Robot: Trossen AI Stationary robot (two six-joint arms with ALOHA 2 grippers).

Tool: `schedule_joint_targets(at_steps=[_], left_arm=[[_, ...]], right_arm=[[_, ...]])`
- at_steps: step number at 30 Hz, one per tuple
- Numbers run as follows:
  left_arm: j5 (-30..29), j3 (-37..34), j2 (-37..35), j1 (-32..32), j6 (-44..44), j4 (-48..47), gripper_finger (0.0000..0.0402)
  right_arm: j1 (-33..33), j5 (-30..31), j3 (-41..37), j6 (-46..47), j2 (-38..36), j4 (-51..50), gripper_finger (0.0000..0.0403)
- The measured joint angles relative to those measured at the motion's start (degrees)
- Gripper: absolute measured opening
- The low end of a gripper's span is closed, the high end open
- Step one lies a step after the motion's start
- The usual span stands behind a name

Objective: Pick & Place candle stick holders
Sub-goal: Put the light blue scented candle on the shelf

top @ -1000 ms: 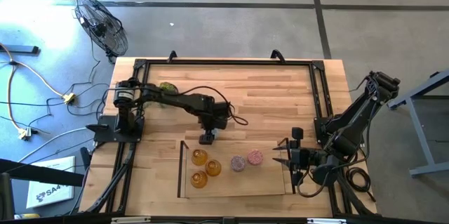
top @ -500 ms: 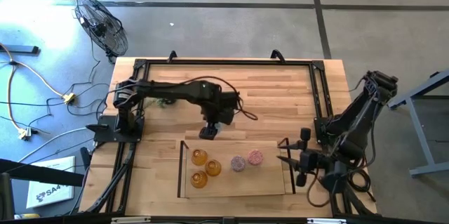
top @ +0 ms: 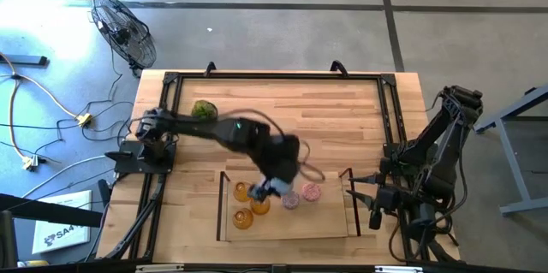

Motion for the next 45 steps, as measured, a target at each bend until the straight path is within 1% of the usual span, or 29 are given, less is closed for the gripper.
schedule_joint_targets(at_steps=[4, 7, 10, 15, 18, 20, 27, 29, 34, 38, 42, 45], left_arm=[[0.7, -0.1, 3.1, -3.8, -0.3, 2.5, 0.0303], [3.5, -0.1, 5.8, -6.1, -1.0, 3.2, 0.0298], [3.4, -0.2, 9.2, -8.1, -2.1, 5.5, 0.0292], [2.9, -0.1, 12.7, -10.1, -3.2, 11.4, 0.0295], [2.3, -0.2, 14.9, -10.9, -3.9, 11.7, 0.0297], [2.2, -0.2, 15.7, -11.3, -4.0, 13.5, 0.0296], [-1.0, -0.1, 18.8, -11.8, -5.4, 14.5, 0.0296], [-2.9, -0.1, 19.3, -11.7, -5.5, 12.7, 0.0296], [-9.6, -0.2, 21.3, -10.8, -5.5, 13.1, 0.0296], [-9.9, -0.1, 21.6, -9.9, -6.7, 14.0, 0.0301], [-10.7, -0.1, 21.8, -9.8, -6.6, 14.9, 0.0322], [-11.0, 1.2, 22.2, -9.8, -6.4, 14.0, 0.0337]], right_arm=[[-0.1, 0.1, 0.0, 2.0, 0.0, 0.6, 0.014], [-0.1, 0.0, 0.0, 3.3, 0.0, 2.8, 0.014], [-0.1, -1.3, 0.0, 3.0, 0.0, 6.7, 0.014], [-0.1, -4.9, 0.0, -1.0, 0.3, 14.6, 0.014], [-0.1, -6.4, 0.0, -4.3, 1.0, 19.4, 0.014], [-0.1, -7.6, 0.0, -5.9, 1.5, 21.9, 0.014], [-0.1, -8.8, 0.0, -6.9, 4.0, 26.0, 0.014], [-0.2, -9.9, 0.0, -6.9, 4.7, 27.1, 0.014], [-0.2, -11.8, 0.0, -6.9, 5.9, 29.7, 0.014], [-0.1, -13.1, 0.0, -6.4, 6.6, 30.6, 0.014], [-0.1, -14.4, 0.0, -5.3, 6.6, 30.6, 0.014], [-0.1, -15.3, 0.0, -5.3, 6.6, 30.6, 0.014]])
